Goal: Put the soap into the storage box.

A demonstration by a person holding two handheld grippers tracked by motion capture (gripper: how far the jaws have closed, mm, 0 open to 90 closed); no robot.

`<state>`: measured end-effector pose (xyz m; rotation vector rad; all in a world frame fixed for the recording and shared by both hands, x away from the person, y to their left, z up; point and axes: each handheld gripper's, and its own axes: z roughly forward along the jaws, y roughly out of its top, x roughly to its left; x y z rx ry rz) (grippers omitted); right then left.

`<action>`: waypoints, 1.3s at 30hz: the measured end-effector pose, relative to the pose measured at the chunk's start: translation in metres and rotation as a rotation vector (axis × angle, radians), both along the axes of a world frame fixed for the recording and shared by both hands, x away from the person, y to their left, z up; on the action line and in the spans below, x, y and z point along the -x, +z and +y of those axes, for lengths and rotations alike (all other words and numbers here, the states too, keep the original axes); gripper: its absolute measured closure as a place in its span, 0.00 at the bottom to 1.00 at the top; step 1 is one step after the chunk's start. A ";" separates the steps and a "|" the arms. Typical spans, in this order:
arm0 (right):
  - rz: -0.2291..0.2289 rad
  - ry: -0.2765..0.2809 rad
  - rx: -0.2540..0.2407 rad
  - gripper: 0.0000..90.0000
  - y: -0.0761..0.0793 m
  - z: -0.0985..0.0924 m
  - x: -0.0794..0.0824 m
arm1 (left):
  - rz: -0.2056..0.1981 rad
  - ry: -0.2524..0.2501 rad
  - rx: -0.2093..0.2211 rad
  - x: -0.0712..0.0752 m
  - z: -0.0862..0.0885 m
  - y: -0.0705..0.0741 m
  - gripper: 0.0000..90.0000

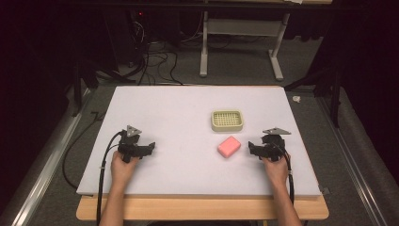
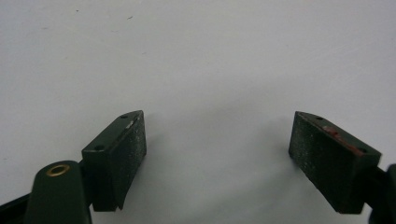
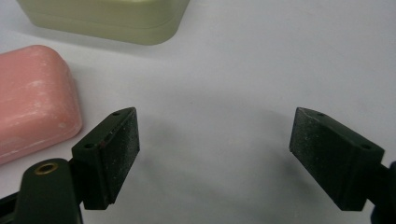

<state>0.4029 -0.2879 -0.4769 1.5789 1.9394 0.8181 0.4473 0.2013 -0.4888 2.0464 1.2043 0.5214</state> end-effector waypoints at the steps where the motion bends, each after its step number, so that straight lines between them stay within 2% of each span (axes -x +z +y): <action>1: -0.001 0.003 -0.001 0.19 0.001 0.000 0.001 | 0.000 0.000 0.000 0.000 0.000 0.000 0.22; 22: -0.058 0.094 -0.038 0.18 0.018 0.007 0.025 | 0.000 0.000 0.000 0.000 0.000 0.000 0.22; 39: -0.080 0.179 -0.047 0.16 0.022 0.024 0.033 | 0.000 0.000 0.000 0.000 0.000 0.000 0.22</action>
